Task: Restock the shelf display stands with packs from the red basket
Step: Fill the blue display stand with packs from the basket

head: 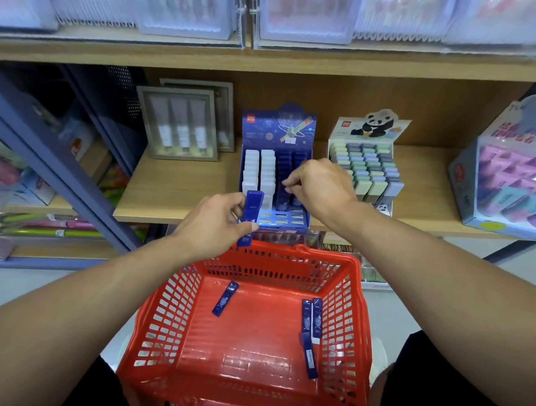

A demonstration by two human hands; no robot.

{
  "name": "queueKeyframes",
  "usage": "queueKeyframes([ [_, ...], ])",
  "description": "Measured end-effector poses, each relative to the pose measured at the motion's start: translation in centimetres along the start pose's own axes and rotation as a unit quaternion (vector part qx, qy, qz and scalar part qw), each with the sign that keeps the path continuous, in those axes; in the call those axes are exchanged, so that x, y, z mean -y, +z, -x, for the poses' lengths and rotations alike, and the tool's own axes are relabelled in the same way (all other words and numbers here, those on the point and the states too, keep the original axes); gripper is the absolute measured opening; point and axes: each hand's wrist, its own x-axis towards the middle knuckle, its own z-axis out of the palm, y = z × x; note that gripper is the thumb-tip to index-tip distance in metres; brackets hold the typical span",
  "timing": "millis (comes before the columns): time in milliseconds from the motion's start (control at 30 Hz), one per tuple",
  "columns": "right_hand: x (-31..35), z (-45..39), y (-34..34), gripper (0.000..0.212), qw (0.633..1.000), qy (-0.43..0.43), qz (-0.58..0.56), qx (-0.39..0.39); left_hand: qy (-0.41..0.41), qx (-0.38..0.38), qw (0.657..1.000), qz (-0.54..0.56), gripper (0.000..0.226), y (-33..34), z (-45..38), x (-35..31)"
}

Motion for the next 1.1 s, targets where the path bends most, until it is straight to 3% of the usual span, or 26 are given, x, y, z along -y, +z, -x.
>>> queueKeyframes([
  [167,0.0,0.5,-1.1,0.019,1.0,-0.005,0.005,-0.023,-0.004,0.003,1.0,-0.001,0.022,0.2,0.0,0.1],
  [233,0.5,0.8,-2.2,0.019,0.995,0.008,-0.097,-0.028,-0.003,0.007,1.0,0.005,0.02,0.3,0.0,0.0],
  [300,1.3,1.8,-2.9,0.025,0.967,0.0,-0.252,0.046,0.004,0.011,1.0,0.018,0.015,0.5,0.0,-0.2],
  [367,1.8,3.0,-2.7,0.034,0.943,-0.02,-0.308,0.122,0.013,0.009,1.0,0.022,0.013,0.6,0.1,-0.5],
  [467,1.9,3.7,-1.7,0.027,0.948,-0.05,-0.298,0.104,0.014,0.015,0.999,0.025,0.013,0.7,0.0,-0.6],
  [600,1.7,3.3,-1.1,0.011,0.941,-0.027,-0.319,0.107,0.018,0.041,0.997,0.063,0.014,0.8,0.3,-1.0],
  [667,1.0,2.8,-1.0,0.011,0.949,-0.014,-0.298,0.103,0.019,0.007,0.999,0.041,0.018,1.0,0.3,-1.1],
  [733,-0.2,2.3,-1.3,0.015,0.968,0.007,-0.24,0.069,0.036,-0.076,0.996,0.001,0.023,0.9,-0.1,-1.2],
  [833,-2.0,1.7,-2.0,0.016,0.97,0.047,-0.236,0.022,0.067,-0.135,0.987,-0.06,0.047,0.3,-0.7,-1.1],
  [1000,-3.4,1.2,-2.0,0.013,0.98,0.043,-0.191,-0.028,0.071,0.011,0.984,-0.165,0.092,0.7,-0.6,0.3],
  [1100,-3.4,1.3,-1.5,0.013,0.983,0.035,-0.176,-0.024,0.04,0.024,0.984,-0.17,0.107,1.4,-0.9,1.0],
])
